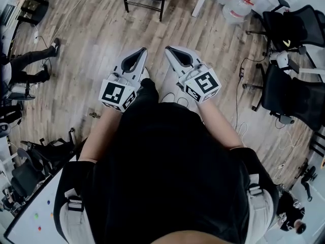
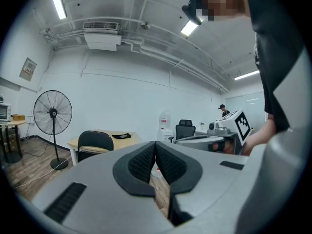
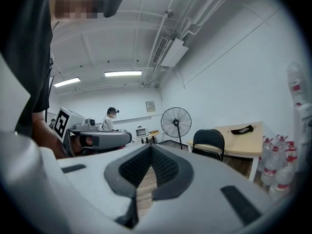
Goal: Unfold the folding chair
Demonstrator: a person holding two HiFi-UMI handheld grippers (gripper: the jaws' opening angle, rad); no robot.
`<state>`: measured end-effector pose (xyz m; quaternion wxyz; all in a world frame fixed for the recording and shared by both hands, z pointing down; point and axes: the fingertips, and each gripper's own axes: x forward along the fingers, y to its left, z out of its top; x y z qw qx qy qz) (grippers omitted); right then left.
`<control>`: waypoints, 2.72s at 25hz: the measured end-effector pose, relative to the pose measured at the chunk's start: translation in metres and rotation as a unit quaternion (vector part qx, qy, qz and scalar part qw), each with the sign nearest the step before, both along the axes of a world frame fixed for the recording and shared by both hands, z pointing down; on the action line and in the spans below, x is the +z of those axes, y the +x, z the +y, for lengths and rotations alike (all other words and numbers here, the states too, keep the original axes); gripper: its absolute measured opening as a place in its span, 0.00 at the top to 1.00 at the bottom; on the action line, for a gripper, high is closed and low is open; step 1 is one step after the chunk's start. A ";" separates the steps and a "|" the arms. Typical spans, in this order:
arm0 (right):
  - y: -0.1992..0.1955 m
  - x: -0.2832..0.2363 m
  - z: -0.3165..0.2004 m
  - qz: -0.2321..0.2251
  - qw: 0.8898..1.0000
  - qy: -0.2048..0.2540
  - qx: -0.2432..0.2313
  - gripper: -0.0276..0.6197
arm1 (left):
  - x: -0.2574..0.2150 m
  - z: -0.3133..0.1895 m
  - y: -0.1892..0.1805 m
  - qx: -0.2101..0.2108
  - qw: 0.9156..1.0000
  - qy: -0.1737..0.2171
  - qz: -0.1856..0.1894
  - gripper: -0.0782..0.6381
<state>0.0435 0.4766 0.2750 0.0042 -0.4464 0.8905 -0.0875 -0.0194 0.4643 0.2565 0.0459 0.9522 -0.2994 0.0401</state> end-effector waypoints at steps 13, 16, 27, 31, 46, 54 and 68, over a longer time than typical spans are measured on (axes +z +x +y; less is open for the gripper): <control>0.002 -0.008 -0.133 0.050 0.999 0.005 0.004 0.96 | -0.002 -0.137 -0.002 0.003 1.000 0.014 0.009 0.90; -0.006 -0.009 -0.173 0.056 0.998 0.003 0.009 0.96 | -0.002 -0.176 -0.011 0.007 1.000 0.011 0.013 0.90; -0.049 -0.005 -0.289 0.077 0.997 -0.015 0.029 0.96 | 0.003 -0.298 -0.056 0.023 0.999 -0.005 0.026 0.90; -0.049 0.001 -0.315 0.085 0.995 -0.025 0.034 0.95 | 0.010 -0.332 -0.058 0.026 0.999 -0.011 0.024 0.90; 0.022 0.017 -0.445 0.074 0.997 -0.025 0.022 0.96 | 0.024 -0.454 0.004 -0.001 1.000 -0.011 0.010 0.90; 0.097 0.004 -0.556 0.073 0.997 -0.016 -0.024 0.96 | 0.015 -0.552 0.079 -0.040 0.999 -0.018 0.004 0.90; 0.209 0.016 -0.688 0.051 0.992 -0.038 -0.108 0.95 | 0.016 -0.673 0.193 -0.119 0.993 -0.025 -0.009 0.90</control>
